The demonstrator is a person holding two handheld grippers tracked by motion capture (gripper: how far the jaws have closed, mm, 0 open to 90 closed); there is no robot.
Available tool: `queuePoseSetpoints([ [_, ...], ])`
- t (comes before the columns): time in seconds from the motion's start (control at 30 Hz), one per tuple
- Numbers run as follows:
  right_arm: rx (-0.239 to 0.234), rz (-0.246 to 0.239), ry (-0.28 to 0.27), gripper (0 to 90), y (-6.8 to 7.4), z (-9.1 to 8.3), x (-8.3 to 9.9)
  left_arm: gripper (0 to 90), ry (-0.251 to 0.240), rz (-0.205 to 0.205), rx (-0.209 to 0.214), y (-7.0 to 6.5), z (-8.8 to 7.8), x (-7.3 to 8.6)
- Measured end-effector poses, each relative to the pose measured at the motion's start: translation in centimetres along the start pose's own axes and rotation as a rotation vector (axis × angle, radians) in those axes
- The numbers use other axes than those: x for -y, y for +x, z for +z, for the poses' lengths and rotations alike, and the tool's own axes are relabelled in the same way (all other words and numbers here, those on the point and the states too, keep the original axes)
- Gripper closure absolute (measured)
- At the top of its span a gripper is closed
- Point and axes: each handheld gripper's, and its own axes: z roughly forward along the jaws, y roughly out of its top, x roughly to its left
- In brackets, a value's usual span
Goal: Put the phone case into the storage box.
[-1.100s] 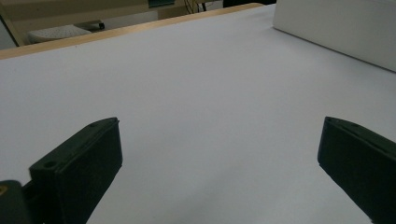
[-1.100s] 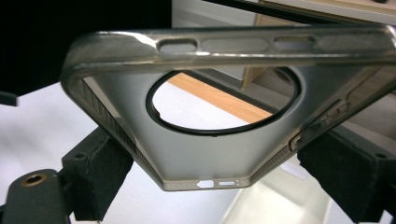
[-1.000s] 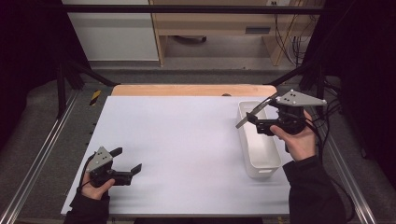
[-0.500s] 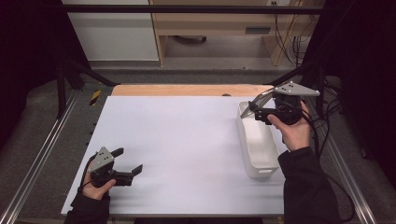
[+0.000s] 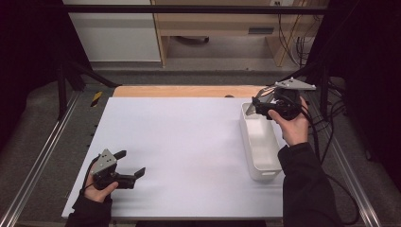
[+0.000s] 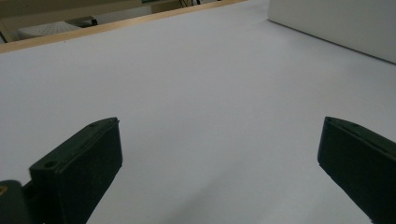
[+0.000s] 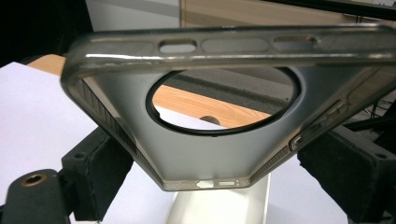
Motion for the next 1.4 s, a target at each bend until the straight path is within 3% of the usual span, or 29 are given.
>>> queuePoseSetpoints([
  [0.77,0.091,0.04,0.084,11.5,-0.7,4.2,0.2,0.0,0.009,0.009,0.013,0.0,0.3,0.1],
  [1.4,0.131,0.084,0.143,11.5,-1.2,7.8,1.9,0.0,0.019,0.014,0.015,0.0,0.5,0.2],
])
